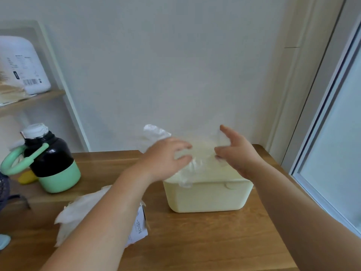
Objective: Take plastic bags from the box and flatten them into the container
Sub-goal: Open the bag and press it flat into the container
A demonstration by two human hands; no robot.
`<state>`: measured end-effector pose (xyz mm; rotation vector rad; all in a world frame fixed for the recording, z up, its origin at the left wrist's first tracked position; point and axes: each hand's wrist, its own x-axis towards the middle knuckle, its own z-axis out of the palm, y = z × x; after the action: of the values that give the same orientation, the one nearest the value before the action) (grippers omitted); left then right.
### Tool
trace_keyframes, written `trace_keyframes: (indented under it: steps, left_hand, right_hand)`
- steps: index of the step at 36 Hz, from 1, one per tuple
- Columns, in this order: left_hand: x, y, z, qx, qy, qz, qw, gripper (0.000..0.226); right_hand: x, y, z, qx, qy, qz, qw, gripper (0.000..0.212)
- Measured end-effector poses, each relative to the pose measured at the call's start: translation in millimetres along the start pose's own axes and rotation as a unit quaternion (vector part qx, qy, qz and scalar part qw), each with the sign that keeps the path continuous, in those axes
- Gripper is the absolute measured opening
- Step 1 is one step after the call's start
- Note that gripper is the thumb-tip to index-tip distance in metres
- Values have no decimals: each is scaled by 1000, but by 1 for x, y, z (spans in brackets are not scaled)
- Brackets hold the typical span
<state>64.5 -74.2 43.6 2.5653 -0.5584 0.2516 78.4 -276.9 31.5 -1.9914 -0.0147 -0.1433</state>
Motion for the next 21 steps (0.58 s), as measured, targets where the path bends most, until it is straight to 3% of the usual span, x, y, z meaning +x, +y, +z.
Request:
trace_keyframes:
  steps: [6,9,14,18,21]
  left_hand:
    - [27,0,29,79,-185,-62,978,54]
    - [39,2,39,97,-247,-83,961,62]
    - [50,4,52,130,-299,-102,940,75]
    - [54,3,61,161,-345,-99,919,72]
    - [56,0,67,174,-369,-101,908,71]
  right_hand:
    - [7,16,-11,-137,-27,18,990,77]
    - [11,17,-13,-269,-56,14,961,68]
    - [15,17,-10,-382,-143,60,911,65]
    - [20,22,-7,-465,-151,69,870,47]
    - [17,17,-5,-509,-105,71,851,33]
